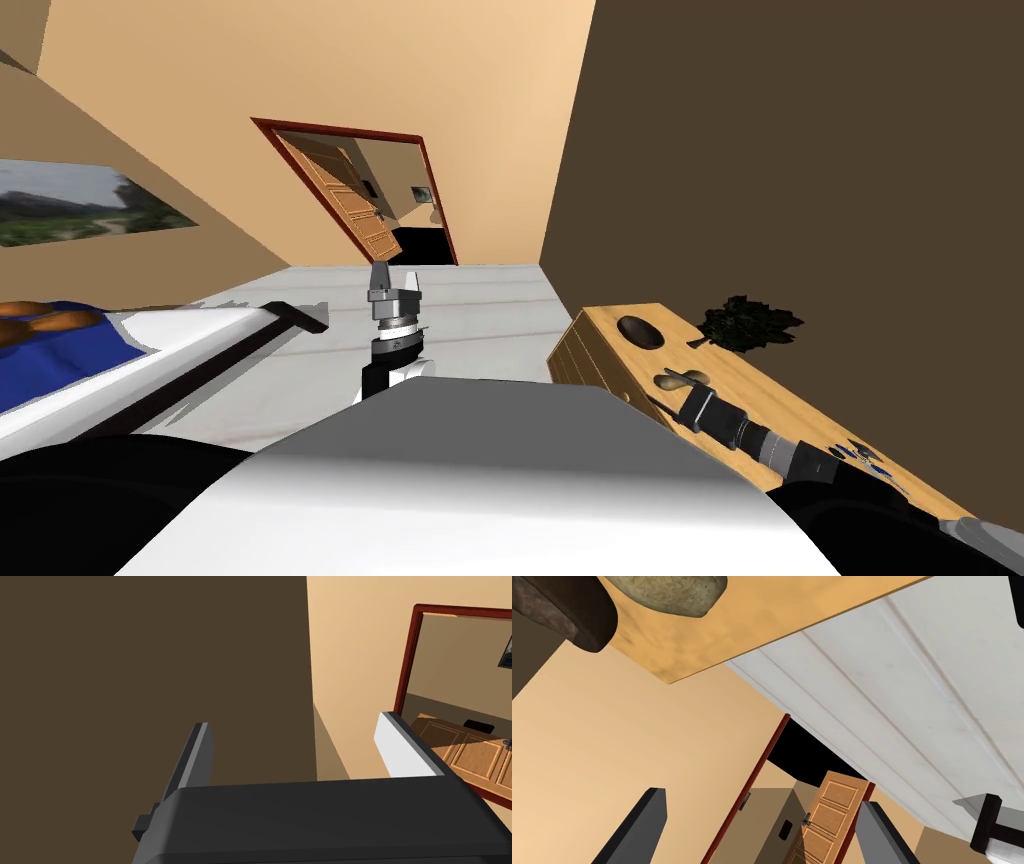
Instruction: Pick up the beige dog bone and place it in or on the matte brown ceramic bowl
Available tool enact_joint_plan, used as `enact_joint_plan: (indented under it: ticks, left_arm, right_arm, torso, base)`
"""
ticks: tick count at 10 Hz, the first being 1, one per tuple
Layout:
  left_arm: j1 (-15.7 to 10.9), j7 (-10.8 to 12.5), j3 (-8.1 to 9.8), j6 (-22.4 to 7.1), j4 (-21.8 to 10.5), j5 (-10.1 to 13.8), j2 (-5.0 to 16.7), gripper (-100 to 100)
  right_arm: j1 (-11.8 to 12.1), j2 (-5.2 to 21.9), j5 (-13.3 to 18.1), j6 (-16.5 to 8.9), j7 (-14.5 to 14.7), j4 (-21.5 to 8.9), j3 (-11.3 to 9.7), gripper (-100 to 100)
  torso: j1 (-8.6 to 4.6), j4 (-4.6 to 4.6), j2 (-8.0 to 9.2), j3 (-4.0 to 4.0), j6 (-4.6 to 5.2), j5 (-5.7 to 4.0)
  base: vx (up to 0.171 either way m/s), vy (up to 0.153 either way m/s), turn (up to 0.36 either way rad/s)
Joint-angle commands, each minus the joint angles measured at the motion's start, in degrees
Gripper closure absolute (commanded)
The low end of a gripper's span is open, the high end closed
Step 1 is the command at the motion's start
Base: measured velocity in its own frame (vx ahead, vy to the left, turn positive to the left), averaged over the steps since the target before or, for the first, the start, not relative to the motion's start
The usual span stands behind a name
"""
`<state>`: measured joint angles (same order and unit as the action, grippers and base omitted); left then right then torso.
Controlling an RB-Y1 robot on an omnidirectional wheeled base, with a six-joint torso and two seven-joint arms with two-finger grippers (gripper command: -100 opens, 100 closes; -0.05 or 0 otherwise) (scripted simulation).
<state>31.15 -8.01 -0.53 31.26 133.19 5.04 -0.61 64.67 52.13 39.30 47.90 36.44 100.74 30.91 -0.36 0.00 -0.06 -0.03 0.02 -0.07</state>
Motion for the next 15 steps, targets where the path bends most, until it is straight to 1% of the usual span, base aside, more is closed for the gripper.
enact_joint_plan:
  ticks: [1,2,3,5,6,8,9,10,12,13,15]
  left_arm:
    - [0.00,0.00,0.00,0.00,0.00,0.00,0.00,0]
    - [0.01,0.00,0.01,0.00,0.00,0.00,0.00,0]
    - [0.01,0.00,0.00,0.00,0.00,0.00,0.00,0]
    - [0.01,0.00,0.00,0.00,0.00,0.00,0.00,0]
    - [0.01,0.00,0.00,0.00,0.00,0.00,0.00,0]
    - [0.01,0.00,0.01,0.00,0.00,0.00,0.00,0]
    - [0.01,0.00,0.00,0.00,0.00,0.00,0.00,0]
    - [0.02,0.00,0.01,0.00,0.00,0.00,0.00,0]
    - [0.01,0.00,0.01,0.00,0.00,0.00,0.00,0]
    - [0.01,0.00,0.01,0.00,0.00,0.00,0.00,0]
    - [0.02,0.00,0.01,0.00,0.00,0.00,0.00,0]
  right_arm:
    - [0.18,1.15,2.38,0.46,1.17,-1.74,-0.14,-100]
    - [1.72,2.88,4.29,0.95,2.42,-3.32,0.53,-100]
    - [1.72,2.88,4.83,0.95,2.42,-3.32,0.53,-100]
    - [4.65,6.07,8.91,1.76,4.74,-6.32,1.60,-100]
    - [4.65,6.07,9.59,1.76,4.74,-6.32,1.60,-100]
    - [7.33,8.88,13.47,2.38,6.81,-9.04,2.35,-100]
    - [7.33,8.88,14.06,2.38,6.81,-9.04,2.35,-100]
    - [8.56,10.12,16.14,2.64,7.74,-10.27,2.61,-100]
    - [10.77,12.29,19.45,3.06,9.39,-12.43,2.97,-100]
    - [10.77,12.29,19.92,3.06,9.39,-12.43,2.97,-100]
    - [12.60,14.01,23.03,3.37,10.71,-14.15,3.18,-100]
  torso:
    - [0.00,0.00,0.00,0.00,0.00,0.00]
    - [-0.01,0.00,-0.05,-0.02,0.06,-0.03]
    - [0.01,-0.02,-0.10,-0.05,0.02,-0.02]
    - [0.07,-0.02,-0.10,-0.06,0.03,-0.01]
    - [-0.04,-0.02,-0.10,-0.06,0.00,-0.01]
    - [0.03,-0.01,-0.10,-0.05,0.05,-0.02]
    - [-0.01,-0.02,-0.11,-0.06,0.01,-0.02]
    - [0.00,-0.01,-0.12,-0.06,0.11,-0.03]
    - [0.01,-0.02,-0.11,-0.06,0.04,-0.02]
    - [-0.02,-0.01,-0.09,-0.05,0.06,-0.03]
    - [0.04,-0.02,-0.13,-0.07,0.08,-0.02]
  base:
    - [-0.018,-0.047,0.224]
    - [-0.004,-0.038,0.325]
    - [-0.005,-0.034,0.124]
    - [-0.017,-0.040,0.324]
    - [-0.019,-0.050,0.169]
    - [-0.019,-0.039,0.308]
    - [-0.012,-0.046,0.136]
    - [-0.011,-0.035,0.153]
    - [-0.030,-0.048,0.325]
    - [-0.022,-0.040,0.086]
    - [-0.018,-0.040,0.185]
